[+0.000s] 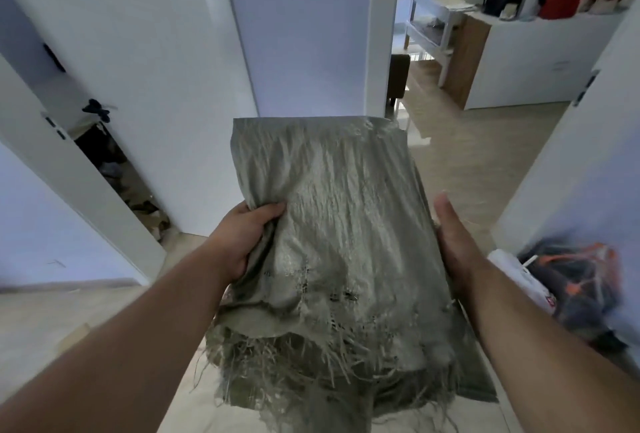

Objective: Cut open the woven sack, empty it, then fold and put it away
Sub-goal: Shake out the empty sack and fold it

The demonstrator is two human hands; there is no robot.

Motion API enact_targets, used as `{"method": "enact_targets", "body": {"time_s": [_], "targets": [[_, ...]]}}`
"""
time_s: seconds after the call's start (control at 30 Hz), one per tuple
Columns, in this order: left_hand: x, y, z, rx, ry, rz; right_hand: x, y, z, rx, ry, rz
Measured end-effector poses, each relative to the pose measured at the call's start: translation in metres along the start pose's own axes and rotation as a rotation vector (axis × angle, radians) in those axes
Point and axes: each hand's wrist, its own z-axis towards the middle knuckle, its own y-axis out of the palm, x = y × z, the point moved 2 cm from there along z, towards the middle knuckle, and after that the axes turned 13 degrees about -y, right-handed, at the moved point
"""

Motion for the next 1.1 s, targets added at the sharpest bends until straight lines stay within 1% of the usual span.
{"method": "enact_targets", "body": {"time_s": [0.1, 0.17, 0.27, 0.33, 0.4, 0.47, 0.53, 0.57, 0.63, 0.67, 0.73, 0.8, 0.83, 0.9, 0.93, 0.97, 1.0, 1.03, 1.07, 1.1], "targets": [[0.0, 0.003, -0.009, -0.059, 0.006, 0.061, 0.006, 0.009, 0.0, -0.13, -0.003, -0.037], [0.002, 0.005, -0.016, -0.14, -0.016, 0.069, 0.011, 0.014, 0.005, -0.171, 0.014, -0.095], [0.007, 0.005, -0.027, -0.28, -0.08, -0.013, 0.013, 0.021, 0.012, -0.103, -0.056, -0.159], [0.008, 0.007, -0.035, -0.385, -0.135, -0.082, 0.014, 0.025, 0.013, -0.066, -0.12, -0.15], [0.008, 0.01, -0.042, -0.464, -0.157, -0.107, 0.016, 0.027, 0.009, -0.079, -0.087, -0.097], [0.007, 0.01, -0.041, -0.508, -0.126, -0.125, 0.019, 0.03, 0.003, -0.124, -0.019, -0.034], [0.007, 0.007, -0.038, -0.529, -0.116, -0.146, 0.018, 0.037, -0.004, -0.171, 0.01, -0.043], [0.006, 0.004, -0.037, -0.538, -0.12, -0.164, 0.015, 0.039, -0.007, -0.157, -0.007, -0.067], [-0.001, -0.005, -0.034, -0.557, -0.127, -0.183, 0.007, 0.039, -0.008, -0.05, -0.046, -0.111], [-0.008, -0.01, -0.035, -0.551, -0.13, -0.151, 0.005, 0.035, -0.007, 0.0, -0.063, -0.124], [-0.024, -0.014, -0.04, -0.527, -0.169, 0.029, 0.001, 0.026, -0.002, 0.071, -0.078, -0.135], [-0.038, -0.014, -0.039, -0.462, -0.186, 0.125, -0.002, 0.015, 0.0, 0.086, -0.07, -0.133], [-0.04, -0.013, -0.036, -0.387, -0.169, 0.118, -0.004, 0.011, -0.001, 0.053, -0.044, -0.119], [-0.035, -0.013, -0.027, -0.232, -0.066, 0.149, -0.008, 0.012, -0.008, -0.072, 0.007, -0.17], [-0.031, -0.012, -0.023, -0.19, -0.019, 0.186, -0.009, 0.013, -0.011, -0.141, -0.002, -0.243], [-0.027, -0.013, -0.018, -0.182, 0.016, 0.216, -0.008, 0.014, -0.012, -0.149, -0.032, -0.335], [-0.023, -0.012, -0.019, -0.173, 0.032, 0.235, -0.007, 0.014, -0.013, -0.104, -0.065, -0.411], [-0.022, -0.012, -0.018, -0.169, 0.049, 0.24, -0.009, 0.013, -0.013, -0.029, -0.111, -0.435], [-0.02, -0.013, -0.017, -0.148, 0.038, 0.234, -0.013, 0.011, -0.014, 0.06, -0.161, -0.426], [-0.02, -0.017, -0.015, -0.094, 0.055, 0.227, -0.017, 0.007, -0.014, 0.139, -0.229, -0.425]]}}
